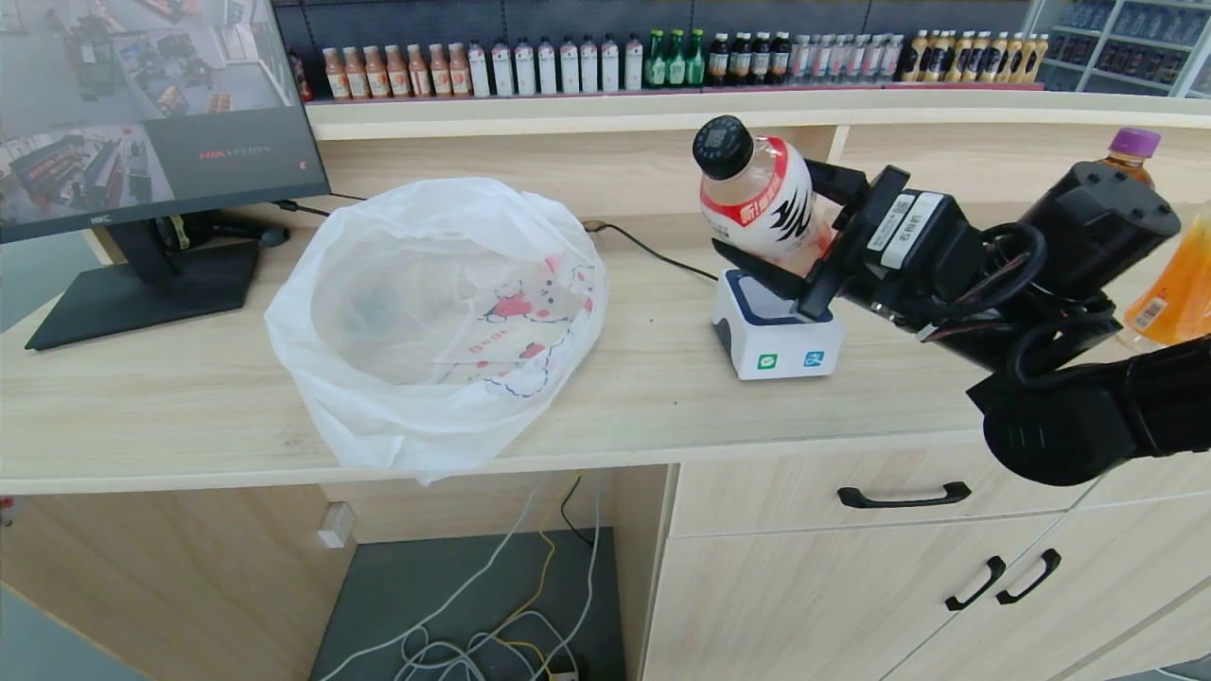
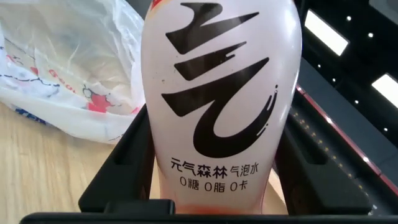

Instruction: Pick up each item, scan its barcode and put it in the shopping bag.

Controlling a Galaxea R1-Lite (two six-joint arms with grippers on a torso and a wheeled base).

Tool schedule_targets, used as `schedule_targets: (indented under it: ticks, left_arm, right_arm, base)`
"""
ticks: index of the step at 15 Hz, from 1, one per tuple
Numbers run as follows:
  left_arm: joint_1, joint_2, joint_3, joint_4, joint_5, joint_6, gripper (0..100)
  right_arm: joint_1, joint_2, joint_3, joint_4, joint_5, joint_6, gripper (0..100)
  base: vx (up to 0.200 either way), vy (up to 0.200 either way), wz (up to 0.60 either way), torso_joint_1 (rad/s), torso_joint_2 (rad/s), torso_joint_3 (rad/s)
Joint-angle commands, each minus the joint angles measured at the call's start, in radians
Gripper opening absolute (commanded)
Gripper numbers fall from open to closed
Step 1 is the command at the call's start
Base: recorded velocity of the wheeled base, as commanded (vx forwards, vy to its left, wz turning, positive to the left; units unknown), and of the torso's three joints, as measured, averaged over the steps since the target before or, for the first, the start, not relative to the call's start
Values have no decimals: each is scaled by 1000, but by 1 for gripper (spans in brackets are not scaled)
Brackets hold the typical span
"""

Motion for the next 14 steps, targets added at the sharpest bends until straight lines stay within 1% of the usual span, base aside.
schedule_targets:
  ticks: [1, 2, 3, 5, 10, 14]
  left_arm:
    - [0, 0, 0, 0, 0, 0, 100]
    - [0, 0, 0, 0, 0, 0, 100]
    - [0, 0, 0, 0, 1, 0, 100]
    - [0, 0, 0, 0, 0, 0, 100]
    - [0, 0, 0, 0, 0, 0, 100]
    - [0, 0, 0, 0, 0, 0, 100]
  right_arm:
    - [0, 40, -27, 1, 17, -4, 0]
    - [0, 44, -36, 1, 27, -7, 0]
    - [0, 53, -52, 4, 65, -21, 0]
    - [-20, 66, -52, 4, 108, -40, 0]
    - [-82, 76, -53, 4, 142, -49, 0]
    - [-82, 101, -52, 4, 149, -49, 0]
  base:
    - [0, 0, 0, 0, 0, 0]
    - [0, 0, 0, 0, 0, 0]
    - [0, 0, 0, 0, 0, 0]
    - [0, 0, 0, 0, 0, 0]
    - [0, 0, 0, 0, 0, 0]
    - [0, 0, 0, 0, 0, 0]
